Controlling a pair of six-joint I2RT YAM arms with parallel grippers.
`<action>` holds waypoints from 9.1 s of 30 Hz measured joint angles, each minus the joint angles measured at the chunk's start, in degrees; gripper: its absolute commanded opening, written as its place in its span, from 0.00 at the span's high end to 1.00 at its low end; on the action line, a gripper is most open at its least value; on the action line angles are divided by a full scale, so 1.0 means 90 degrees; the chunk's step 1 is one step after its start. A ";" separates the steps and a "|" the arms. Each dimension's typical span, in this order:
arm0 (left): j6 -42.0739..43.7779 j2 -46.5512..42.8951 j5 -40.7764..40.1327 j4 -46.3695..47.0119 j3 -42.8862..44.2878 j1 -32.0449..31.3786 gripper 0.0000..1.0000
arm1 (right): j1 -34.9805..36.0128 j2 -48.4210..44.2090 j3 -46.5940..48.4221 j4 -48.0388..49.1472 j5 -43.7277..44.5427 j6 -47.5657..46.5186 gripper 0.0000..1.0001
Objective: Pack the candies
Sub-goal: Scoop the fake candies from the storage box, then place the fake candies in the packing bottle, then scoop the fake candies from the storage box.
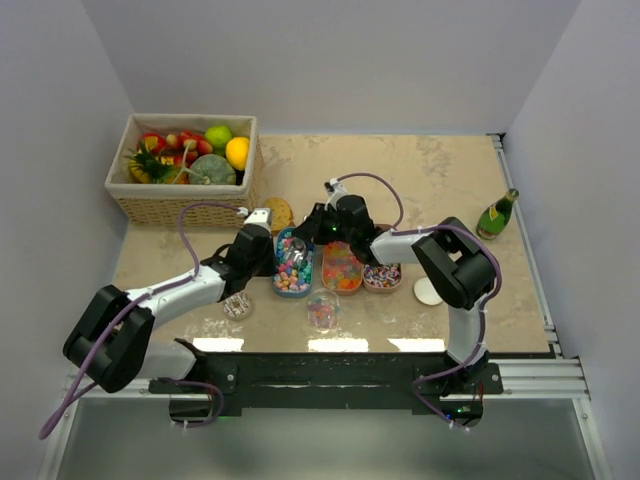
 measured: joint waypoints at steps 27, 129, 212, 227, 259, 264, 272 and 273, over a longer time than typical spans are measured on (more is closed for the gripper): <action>-0.0002 -0.0335 -0.0318 -0.0138 0.0032 0.0002 0.78 | -0.0121 0.0073 -0.0447 0.0469 0.0012 0.1037 1.00; 0.0000 -0.0648 -0.0544 -0.0291 0.0032 0.0002 0.78 | -0.1229 -0.3621 -0.2905 0.0138 -0.0563 0.1263 1.00; 0.0182 0.0216 0.0153 0.0095 0.0163 0.0002 1.00 | -0.0527 -0.0425 0.0663 -0.1139 -0.0605 -0.1316 1.00; 0.0163 0.0287 0.0131 0.0053 0.0240 0.0002 1.00 | -0.0172 -0.0413 0.0364 -0.0845 -0.0787 -0.1372 1.00; 0.0051 0.0238 0.0097 -0.0010 0.0233 0.0000 1.00 | -0.0083 -0.0002 0.0279 -0.1209 -0.0165 0.0627 1.00; 0.0049 0.0192 0.0095 -0.0046 0.0209 0.0000 1.00 | -0.0083 0.0000 -0.0063 -0.0610 -0.0114 0.1010 1.00; 0.0049 0.0151 0.0080 -0.0095 0.0197 0.0000 1.00 | -0.0083 0.0002 -0.0503 0.0197 -0.0056 0.1370 1.00; 0.0049 0.0151 0.0080 -0.0095 0.0197 0.0000 1.00 | -0.0083 -0.0005 -0.0527 0.0233 -0.0044 0.1389 1.00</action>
